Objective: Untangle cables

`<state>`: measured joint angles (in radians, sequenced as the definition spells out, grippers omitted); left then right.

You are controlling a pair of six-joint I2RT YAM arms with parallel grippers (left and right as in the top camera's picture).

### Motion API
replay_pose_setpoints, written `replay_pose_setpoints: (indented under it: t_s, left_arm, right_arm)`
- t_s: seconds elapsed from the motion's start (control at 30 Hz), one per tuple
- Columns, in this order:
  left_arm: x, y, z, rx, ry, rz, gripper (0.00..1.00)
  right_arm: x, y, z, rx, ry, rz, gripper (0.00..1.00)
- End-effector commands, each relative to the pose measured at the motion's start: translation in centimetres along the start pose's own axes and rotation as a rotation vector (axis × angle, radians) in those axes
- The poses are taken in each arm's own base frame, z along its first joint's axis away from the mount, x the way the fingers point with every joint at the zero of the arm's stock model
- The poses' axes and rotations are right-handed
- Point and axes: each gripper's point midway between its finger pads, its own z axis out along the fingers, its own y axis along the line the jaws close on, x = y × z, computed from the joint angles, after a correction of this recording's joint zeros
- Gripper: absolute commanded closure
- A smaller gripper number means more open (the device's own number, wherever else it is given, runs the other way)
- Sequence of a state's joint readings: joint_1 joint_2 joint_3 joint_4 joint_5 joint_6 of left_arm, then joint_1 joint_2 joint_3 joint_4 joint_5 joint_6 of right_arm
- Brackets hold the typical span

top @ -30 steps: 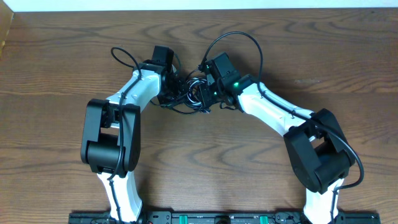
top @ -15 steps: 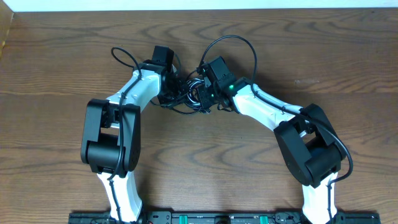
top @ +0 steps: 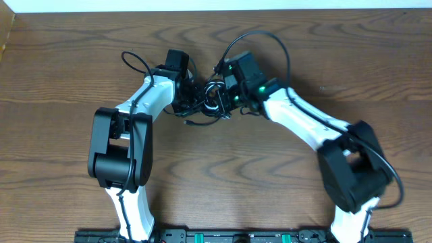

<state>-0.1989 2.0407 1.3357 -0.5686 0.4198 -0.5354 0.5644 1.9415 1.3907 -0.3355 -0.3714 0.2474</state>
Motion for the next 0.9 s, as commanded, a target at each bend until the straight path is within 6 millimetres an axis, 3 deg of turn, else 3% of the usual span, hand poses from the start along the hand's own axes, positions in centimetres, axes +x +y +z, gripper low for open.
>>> replay_pose_setpoints:
  t_s: [0.0, 0.13, 0.23, 0.33, 0.47, 0.87]
  left_arm:
    - [0.1, 0.7, 0.6, -0.022, 0.009, -0.011, 0.92]
    - [0.1, 0.7, 0.6, -0.022, 0.009, -0.011, 0.92]
    - [0.1, 0.7, 0.6, -0.022, 0.009, -0.011, 0.92]
    - [0.1, 0.7, 0.6, -0.022, 0.009, -0.011, 0.92]
    - [0.1, 0.7, 0.6, -0.022, 0.009, -0.011, 0.92]
    - [0.1, 0.7, 0.6, -0.022, 0.009, -0.011, 0.92]
  right_arm:
    - [-1.7, 2.6, -2.9, -0.113, -0.047, -0.04, 0.99]
    - [-1.5, 2.8, -3.1, -0.136, -0.035, -0.034, 0.99]
    - [-1.0, 0.7, -2.9, -0.017, -0.02, -0.012, 0.99]
    - [0.0, 0.1, -2.7, 0.026, 0.014, -0.006, 0.68]
    - [1.4, 0.2, -1.7, 0.052, 0.06, -0.051, 0.57]
    - [5.8, -3.5, 4.6, 0.238, 0.164, -0.08, 0.54]
